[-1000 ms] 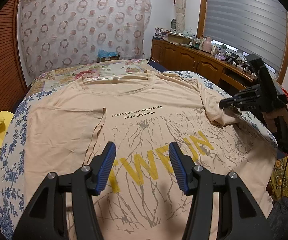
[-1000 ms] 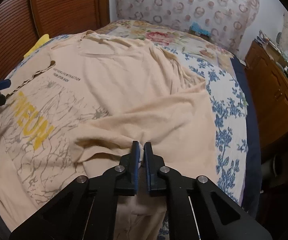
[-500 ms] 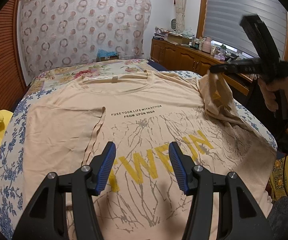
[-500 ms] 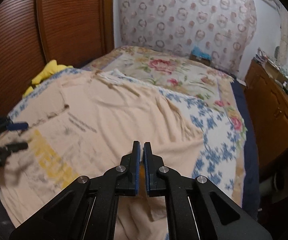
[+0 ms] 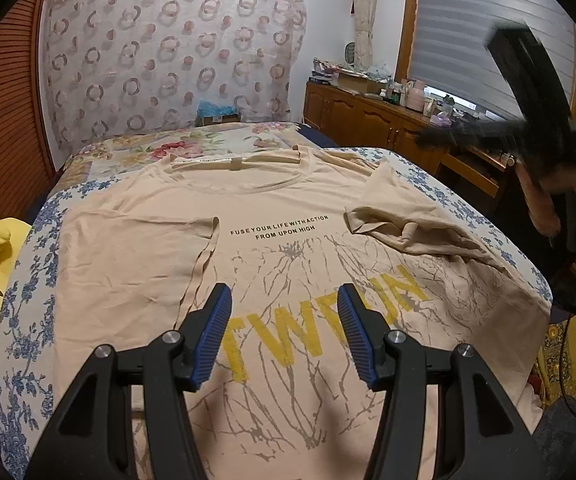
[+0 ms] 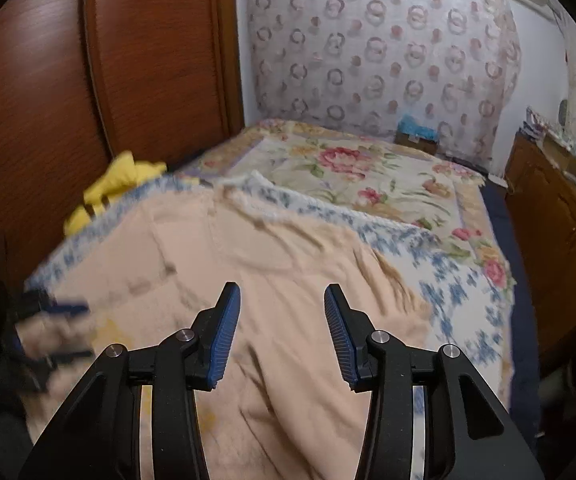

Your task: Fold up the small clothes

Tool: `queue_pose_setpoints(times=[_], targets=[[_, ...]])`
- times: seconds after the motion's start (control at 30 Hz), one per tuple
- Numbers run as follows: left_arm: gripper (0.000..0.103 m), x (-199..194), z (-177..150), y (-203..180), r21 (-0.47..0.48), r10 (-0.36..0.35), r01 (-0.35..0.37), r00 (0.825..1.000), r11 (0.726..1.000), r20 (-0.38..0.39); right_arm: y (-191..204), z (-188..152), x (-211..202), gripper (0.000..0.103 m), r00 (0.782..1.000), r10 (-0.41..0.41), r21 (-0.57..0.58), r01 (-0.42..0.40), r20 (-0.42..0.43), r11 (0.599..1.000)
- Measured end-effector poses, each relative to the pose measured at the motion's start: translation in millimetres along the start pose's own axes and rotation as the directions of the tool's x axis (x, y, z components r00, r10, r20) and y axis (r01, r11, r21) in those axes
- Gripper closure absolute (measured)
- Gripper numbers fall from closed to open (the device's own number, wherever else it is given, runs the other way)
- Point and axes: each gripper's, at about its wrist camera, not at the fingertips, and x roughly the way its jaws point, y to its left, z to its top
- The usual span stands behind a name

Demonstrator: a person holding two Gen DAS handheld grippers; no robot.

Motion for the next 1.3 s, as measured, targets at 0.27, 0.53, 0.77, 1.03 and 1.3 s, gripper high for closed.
queue_pose_setpoints(times=[0.27, 0.53, 0.77, 1.03, 1.3], targets=[[0.049, 6.0, 4.8, -6.7, 0.022, -0.027, 0.027, 0.999, 0.999, -0.017, 1.2, -86.2, 8.0, 0.079, 0.986, 0.041, 0.017, -0.039, -0.160, 0.999], [0.049, 13.1, 7.2, -17.2, 0.048, -0.044, 0.046, 0.998, 0.998, -0.046, -20.2, -96.6, 8.4, 0.078, 0.988, -0.047, 0.047, 0.055, -0.149, 0.997], [0.049, 14.7, 6.2, -19.0, 0.048, -0.046, 0.048, 0.998, 0.998, -0.051, -25.3, -96.6, 16.0, 0.079, 0.985, -0.063, 0.032, 0.069, -0.163, 0.997], [0.049, 15.5, 4.3, -16.6, 0.042, -0.047, 0.049, 0.998, 0.998, -0.049, -29.2, -94.4, 24.8, 0.079, 0.977, -0.110, 0.015, 0.114, -0.181, 0.993], [0.049, 12.8, 3.0, -14.9, 0.037, -0.043, 0.044, 0.998, 0.998, -0.046, -15.6, -96.3, 8.7, 0.101, 0.989, -0.077, -0.014, 0.076, -0.124, 0.997]])
